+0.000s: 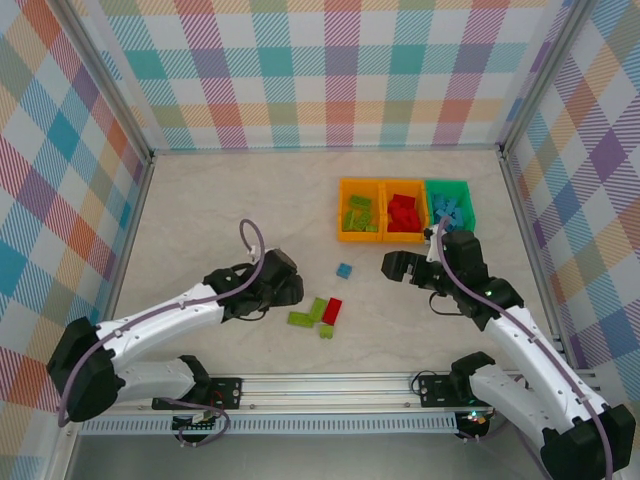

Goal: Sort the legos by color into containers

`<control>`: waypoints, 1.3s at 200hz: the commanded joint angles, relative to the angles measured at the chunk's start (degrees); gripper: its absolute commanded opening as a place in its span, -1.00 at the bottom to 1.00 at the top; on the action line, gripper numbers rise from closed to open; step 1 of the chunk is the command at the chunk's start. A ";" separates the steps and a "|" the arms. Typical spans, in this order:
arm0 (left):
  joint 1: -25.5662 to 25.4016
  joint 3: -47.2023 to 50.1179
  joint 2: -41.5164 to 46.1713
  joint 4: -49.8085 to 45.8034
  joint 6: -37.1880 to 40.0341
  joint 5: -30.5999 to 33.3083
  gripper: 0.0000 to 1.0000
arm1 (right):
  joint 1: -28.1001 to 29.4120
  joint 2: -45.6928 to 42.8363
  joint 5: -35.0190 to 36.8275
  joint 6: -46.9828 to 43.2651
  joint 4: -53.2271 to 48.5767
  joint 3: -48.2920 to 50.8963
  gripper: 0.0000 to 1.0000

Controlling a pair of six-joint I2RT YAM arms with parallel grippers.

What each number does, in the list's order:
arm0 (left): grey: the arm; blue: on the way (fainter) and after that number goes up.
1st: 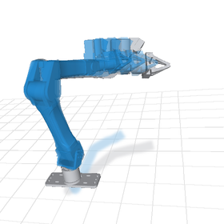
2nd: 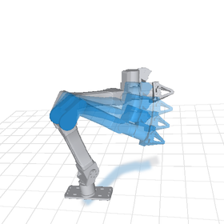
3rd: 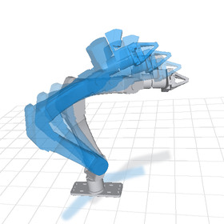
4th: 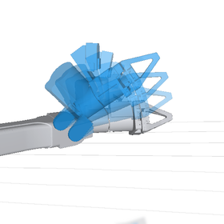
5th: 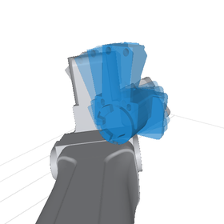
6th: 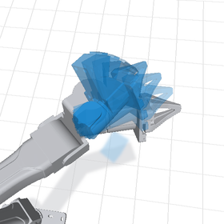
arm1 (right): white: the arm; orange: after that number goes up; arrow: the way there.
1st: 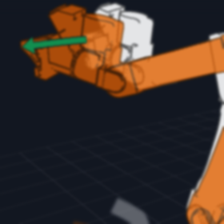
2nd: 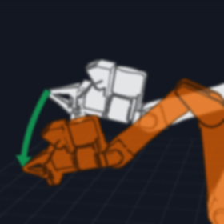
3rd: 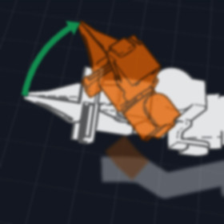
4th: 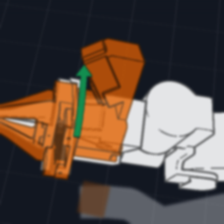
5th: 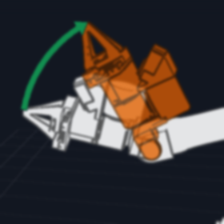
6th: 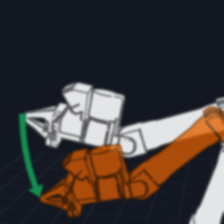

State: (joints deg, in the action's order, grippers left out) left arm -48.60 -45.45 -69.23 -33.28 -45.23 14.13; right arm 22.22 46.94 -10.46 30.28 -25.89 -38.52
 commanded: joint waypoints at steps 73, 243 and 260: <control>2.71 0.29 -15.73 1.16 -14.40 -11.89 -0.18 | 0.63 -6.15 0.34 0.92 -2.54 1.74 0.99; -2.00 8.21 -3.62 10.88 17.63 -15.62 -0.01 | 0.59 -1.85 -1.41 1.09 1.43 2.30 0.99; -2.45 7.82 -1.59 7.92 25.91 -17.69 0.08 | 0.62 -2.02 -1.43 1.18 1.71 2.45 0.99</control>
State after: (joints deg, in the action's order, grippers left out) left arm -50.11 -38.02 -73.76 -23.73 -34.89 -0.67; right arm 22.55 45.08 -10.79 30.92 -26.17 -36.58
